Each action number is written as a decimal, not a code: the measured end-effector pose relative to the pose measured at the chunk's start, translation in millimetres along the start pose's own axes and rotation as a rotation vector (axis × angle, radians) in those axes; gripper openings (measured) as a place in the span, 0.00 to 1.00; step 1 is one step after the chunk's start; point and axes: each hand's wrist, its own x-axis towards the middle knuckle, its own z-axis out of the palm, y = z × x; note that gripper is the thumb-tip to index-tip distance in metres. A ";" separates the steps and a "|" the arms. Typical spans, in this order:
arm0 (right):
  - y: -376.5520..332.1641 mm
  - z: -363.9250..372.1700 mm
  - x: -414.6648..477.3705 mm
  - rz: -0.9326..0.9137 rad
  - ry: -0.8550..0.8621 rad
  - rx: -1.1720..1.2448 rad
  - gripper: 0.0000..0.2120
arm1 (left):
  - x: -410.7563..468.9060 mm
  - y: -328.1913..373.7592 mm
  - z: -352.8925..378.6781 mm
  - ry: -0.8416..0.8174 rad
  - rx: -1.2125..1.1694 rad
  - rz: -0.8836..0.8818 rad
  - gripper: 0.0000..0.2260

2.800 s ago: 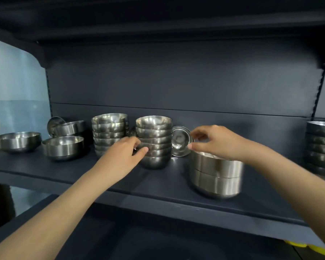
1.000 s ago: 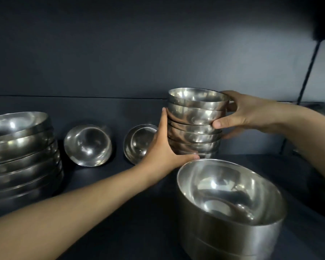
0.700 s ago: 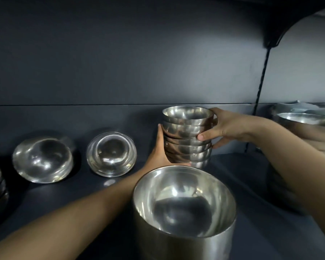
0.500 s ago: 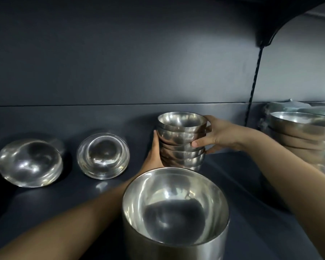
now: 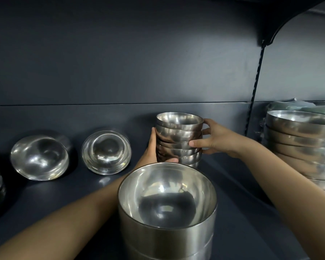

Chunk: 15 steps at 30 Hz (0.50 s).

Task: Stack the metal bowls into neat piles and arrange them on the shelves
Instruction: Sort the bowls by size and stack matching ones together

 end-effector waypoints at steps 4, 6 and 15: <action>5.8 1.1 -1.1 -0.013 0.011 0.038 0.32 | -2.9 2.7 -3.0 -0.065 -0.232 -0.186 0.44; 6.0 1.5 -1.9 -0.019 0.006 0.044 0.32 | -5.0 20.5 1.6 -0.003 -0.288 -0.202 0.36; 2.6 6.1 -15.1 -0.141 0.094 -0.227 0.34 | -2.8 44.4 -16.1 0.066 -0.300 -0.496 0.26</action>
